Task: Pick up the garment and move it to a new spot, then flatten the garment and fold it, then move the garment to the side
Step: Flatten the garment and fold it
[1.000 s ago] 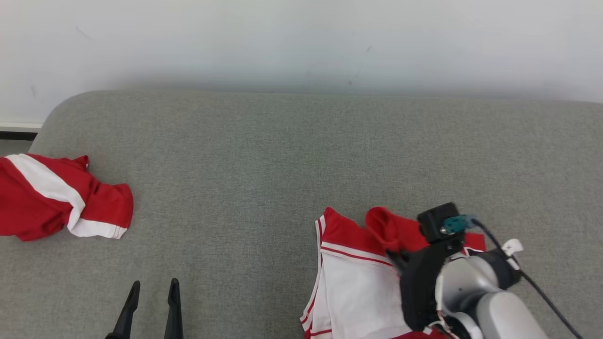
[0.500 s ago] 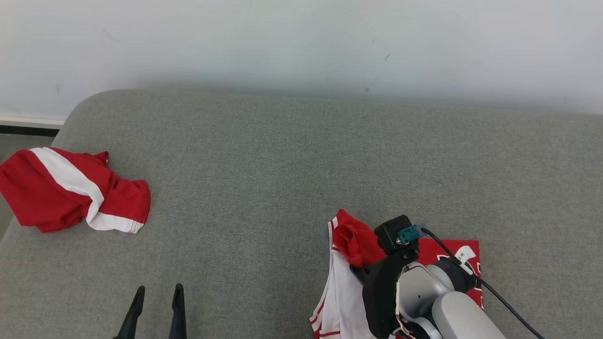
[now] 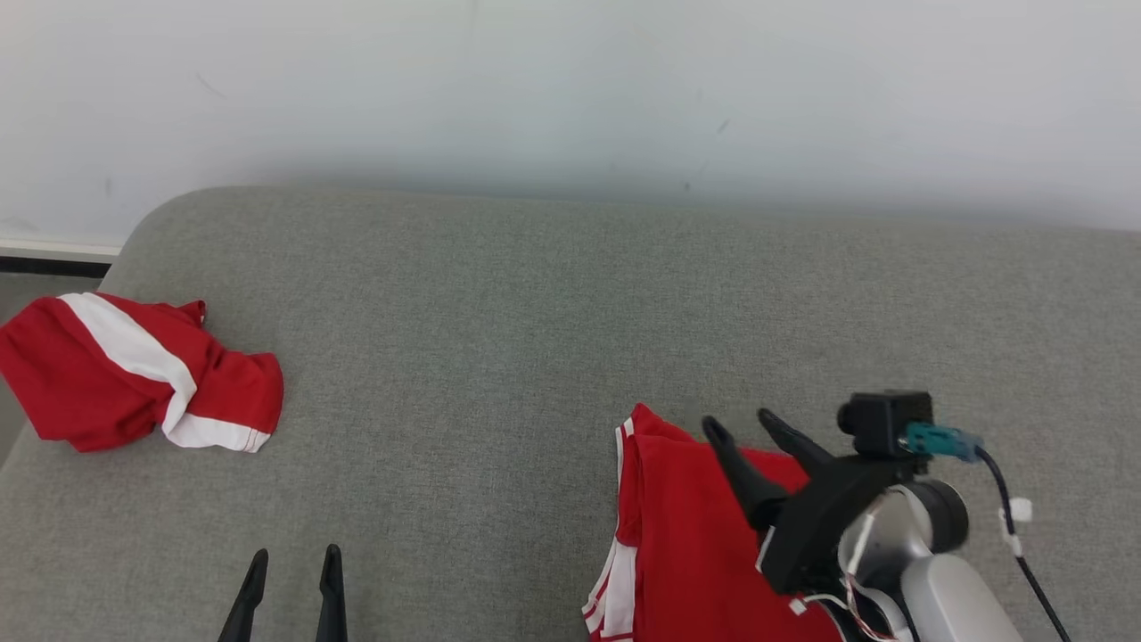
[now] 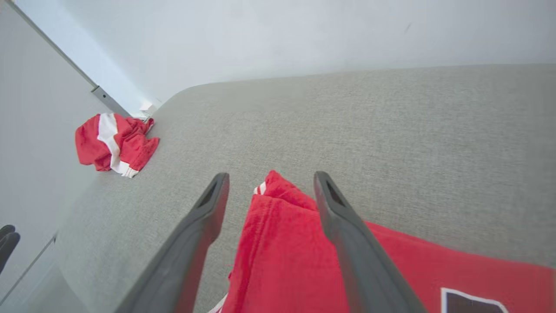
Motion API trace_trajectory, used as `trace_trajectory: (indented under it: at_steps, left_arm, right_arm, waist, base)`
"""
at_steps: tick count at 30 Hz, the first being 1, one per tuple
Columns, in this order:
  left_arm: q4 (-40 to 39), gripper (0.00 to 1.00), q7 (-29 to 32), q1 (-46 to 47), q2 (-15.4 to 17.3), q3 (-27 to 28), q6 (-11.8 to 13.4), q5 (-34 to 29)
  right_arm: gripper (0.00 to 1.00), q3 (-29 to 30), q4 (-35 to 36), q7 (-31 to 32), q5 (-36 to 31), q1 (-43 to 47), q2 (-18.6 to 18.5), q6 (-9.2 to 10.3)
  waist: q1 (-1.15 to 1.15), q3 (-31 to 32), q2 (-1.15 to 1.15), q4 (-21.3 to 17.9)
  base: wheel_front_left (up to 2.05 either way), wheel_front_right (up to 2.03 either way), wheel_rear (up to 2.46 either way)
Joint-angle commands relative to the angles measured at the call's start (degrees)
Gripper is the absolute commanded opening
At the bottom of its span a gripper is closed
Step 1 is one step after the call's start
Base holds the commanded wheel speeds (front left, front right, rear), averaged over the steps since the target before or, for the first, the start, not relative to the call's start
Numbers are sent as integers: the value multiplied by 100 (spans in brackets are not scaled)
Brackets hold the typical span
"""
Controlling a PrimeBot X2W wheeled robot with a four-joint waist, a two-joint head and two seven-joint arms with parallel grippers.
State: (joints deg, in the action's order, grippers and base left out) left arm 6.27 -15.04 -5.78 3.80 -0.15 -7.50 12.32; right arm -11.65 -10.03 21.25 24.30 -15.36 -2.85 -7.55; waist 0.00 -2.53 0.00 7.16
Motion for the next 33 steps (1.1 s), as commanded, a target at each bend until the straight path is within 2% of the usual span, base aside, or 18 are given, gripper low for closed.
trace_trajectory:
  at_steps: [1, 8, 14, 23, 33]
  left_arm:
    - [-12, 100, -18, -70, -15, 10, 5, -50]
    - [16, 100, -18, -97, -31, 6, 5, -71]
    - [49, 100, -18, -160, -55, -12, 5, -69]
    - [61, 100, -18, -242, -71, 77, 5, -45]
    - [338, 100, -18, -147, 3, 65, 5, -49]
  right_arm:
    - [100, 248, 76, -154, -119, 224, -8, 14]
    - [100, 1070, 215, -609, -821, 906, -5, 14]
    - [100, 1495, 317, -1604, -1364, 1528, -2, 14]
    - [100, 1441, 62, -3115, -1494, 2038, -4, 14]
    - [100, 1282, -359, -3542, -1751, 2046, -5, 14]
  waist:
    - [0, 47, 0, -46]
    - [0, 105, 0, -107]
    - [0, 233, 0, -147]
    - [0, 494, 0, -323]
    - [0, 663, 0, -478]
  base:
    - [0, 0, 0]
    - [0, 0, 0]
    - [0, 0, 0]
    - [0, 0, 0]
    - [0, 0, 0]
